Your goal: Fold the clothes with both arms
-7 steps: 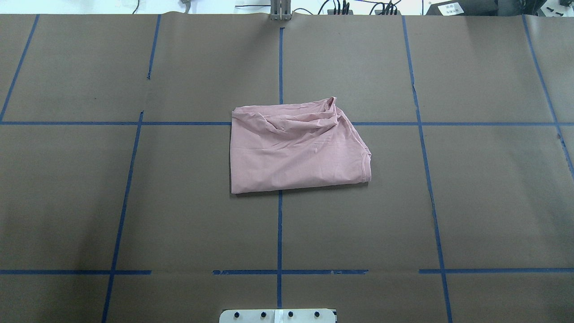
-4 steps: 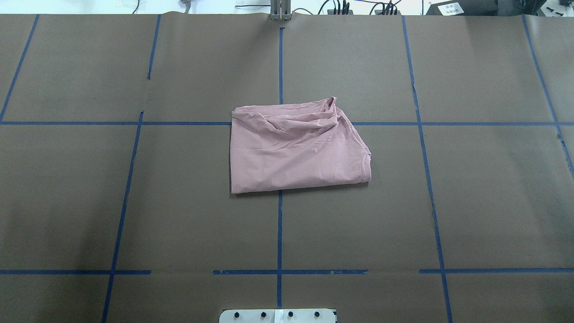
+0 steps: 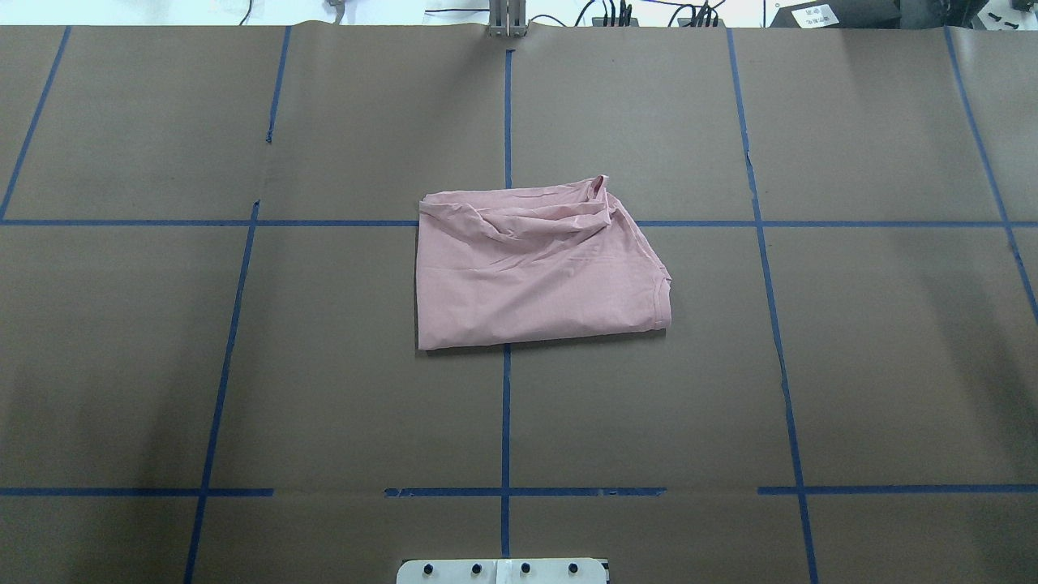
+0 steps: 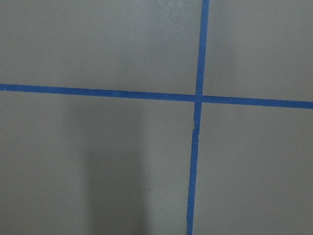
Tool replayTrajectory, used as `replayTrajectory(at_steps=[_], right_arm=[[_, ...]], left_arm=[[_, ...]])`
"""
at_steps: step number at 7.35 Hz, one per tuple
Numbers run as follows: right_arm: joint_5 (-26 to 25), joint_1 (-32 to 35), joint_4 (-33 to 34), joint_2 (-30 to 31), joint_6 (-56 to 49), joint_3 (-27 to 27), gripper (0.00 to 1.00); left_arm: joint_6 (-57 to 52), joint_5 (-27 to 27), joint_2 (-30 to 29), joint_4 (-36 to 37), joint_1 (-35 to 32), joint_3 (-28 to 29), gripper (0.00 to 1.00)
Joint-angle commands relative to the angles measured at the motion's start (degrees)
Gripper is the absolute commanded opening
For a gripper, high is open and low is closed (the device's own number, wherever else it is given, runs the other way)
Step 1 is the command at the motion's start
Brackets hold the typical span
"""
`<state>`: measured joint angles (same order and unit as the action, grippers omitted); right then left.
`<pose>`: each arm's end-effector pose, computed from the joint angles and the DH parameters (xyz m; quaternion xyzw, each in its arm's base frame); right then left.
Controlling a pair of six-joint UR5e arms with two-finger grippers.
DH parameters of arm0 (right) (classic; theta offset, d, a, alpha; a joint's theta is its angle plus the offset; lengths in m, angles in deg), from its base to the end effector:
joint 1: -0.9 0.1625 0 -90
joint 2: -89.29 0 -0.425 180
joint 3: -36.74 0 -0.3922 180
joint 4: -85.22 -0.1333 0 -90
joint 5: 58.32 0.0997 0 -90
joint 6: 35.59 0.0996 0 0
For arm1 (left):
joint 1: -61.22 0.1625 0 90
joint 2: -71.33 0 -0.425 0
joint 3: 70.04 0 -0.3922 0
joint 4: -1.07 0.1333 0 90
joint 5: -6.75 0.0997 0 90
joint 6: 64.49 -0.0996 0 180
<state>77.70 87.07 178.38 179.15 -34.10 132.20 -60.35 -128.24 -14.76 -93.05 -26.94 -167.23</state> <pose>0.0285 -0.4969 0.6141 0.0014 -0.3913 -0.0271 0.9199 -0.0477 -0.4723 0.6211 0.0396 0.3844 0.0062 0.9223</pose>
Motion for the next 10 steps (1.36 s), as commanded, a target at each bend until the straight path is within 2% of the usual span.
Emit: replayTrajectory(at_steps=[1, 7, 9, 10], right_arm=[[0.1, 0.0, 0.0, 0.1, 0.0, 0.1, 1.00], [0.2, -0.1, -0.1, 0.3, 0.0, -0.2, 1.00], [0.3, -0.2, 0.0, 0.3, 0.0, 1.6, 1.00], [0.4, -0.8, 0.4, 0.4, 0.0, 1.7, 1.00]], left_arm=[[-2.3, 0.2, 0.1, 0.0, 0.0, -0.5, 1.00], [-2.7, 0.8, 0.6, 0.4, -0.1, 0.1, 1.00], [-4.2, 2.6, 2.1, 1.4, -0.4, -4.6, 1.00], [-4.8, 2.7, 4.0, 1.3, -0.4, -4.6, 1.00]])
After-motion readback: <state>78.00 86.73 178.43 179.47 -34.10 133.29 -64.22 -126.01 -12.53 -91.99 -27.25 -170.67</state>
